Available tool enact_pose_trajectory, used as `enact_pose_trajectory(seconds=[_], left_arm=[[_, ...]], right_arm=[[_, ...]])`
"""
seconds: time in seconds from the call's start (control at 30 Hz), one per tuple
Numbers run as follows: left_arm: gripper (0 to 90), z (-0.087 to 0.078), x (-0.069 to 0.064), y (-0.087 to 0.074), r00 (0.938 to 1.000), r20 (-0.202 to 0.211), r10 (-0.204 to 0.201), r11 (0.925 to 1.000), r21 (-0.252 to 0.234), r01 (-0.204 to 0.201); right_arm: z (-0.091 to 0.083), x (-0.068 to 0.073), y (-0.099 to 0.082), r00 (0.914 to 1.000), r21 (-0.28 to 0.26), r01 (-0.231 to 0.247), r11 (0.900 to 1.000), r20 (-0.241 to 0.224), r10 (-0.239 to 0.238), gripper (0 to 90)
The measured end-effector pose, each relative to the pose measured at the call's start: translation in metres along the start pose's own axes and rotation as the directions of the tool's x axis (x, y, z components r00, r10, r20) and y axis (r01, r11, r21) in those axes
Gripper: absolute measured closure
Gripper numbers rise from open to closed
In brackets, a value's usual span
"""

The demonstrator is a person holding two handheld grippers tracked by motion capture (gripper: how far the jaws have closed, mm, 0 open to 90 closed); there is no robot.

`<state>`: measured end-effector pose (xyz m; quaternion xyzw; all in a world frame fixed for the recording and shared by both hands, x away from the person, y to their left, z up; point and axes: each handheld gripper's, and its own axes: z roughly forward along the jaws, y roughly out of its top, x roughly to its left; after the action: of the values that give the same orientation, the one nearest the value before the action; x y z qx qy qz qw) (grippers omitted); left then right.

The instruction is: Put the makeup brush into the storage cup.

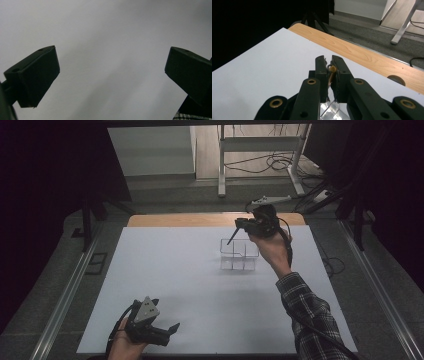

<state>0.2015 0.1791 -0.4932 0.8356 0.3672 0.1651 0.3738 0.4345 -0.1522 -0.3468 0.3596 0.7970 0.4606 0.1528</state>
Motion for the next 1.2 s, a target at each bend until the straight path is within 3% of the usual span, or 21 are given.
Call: enact_pose_trajectory(seconds=[1.2], left_arm=[[0.0,0.000,0.002,-0.001,0.9998,0.009,-0.018,0.9998,-0.005,0.018]], right_arm=[[0.057,0.000,-0.036,0.9999,0.117,0.008,0.9931,0.010,-0.009,83.6]])
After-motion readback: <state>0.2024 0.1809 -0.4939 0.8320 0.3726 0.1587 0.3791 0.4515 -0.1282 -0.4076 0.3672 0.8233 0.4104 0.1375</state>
